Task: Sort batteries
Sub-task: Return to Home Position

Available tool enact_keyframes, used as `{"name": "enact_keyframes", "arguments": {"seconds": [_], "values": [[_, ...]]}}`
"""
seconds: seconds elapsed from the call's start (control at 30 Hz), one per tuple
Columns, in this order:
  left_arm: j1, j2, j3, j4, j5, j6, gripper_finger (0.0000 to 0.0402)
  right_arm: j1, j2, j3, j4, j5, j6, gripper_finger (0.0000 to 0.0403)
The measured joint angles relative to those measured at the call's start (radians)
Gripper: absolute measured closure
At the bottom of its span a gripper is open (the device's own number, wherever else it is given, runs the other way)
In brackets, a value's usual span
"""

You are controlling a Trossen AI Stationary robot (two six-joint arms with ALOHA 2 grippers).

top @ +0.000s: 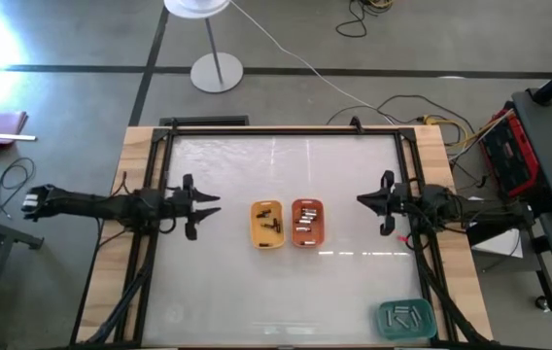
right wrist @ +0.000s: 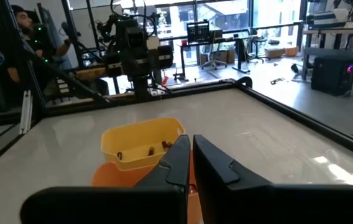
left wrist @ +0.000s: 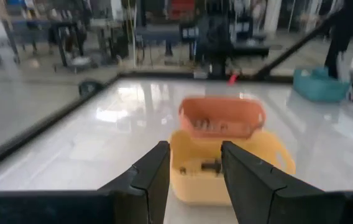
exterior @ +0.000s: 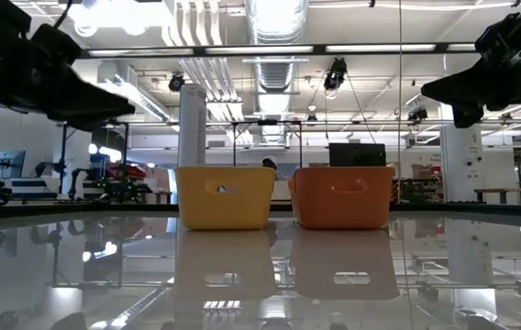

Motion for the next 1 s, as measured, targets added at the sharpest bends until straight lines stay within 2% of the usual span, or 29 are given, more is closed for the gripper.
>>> {"name": "enact_keyframes", "arguments": {"seconds": [0.3, 0.4, 0.47, 1.0], "values": [[0.001, -0.265, 0.000, -0.215, 0.036, -0.015, 0.0274, 0.000, 0.000, 0.000, 0.000, 0.000, -0.002, 0.0390], [0.001, -0.307, 0.000, -0.218, 0.046, 0.043, 0.0274, 0.000, 0.000, 0.000, 0.000, 0.001, -0.002, 0.0390], [0.001, -0.315, 0.000, -0.219, 0.047, 0.084, 0.0274, 0.000, 0.000, 0.000, 0.000, 0.001, -0.002, 0.0390], [0.001, -0.266, 0.022, -0.229, 0.047, 0.084, 0.0274, 0.000, 0.000, -0.001, 0.000, 0.001, -0.002, 0.0390]]}}
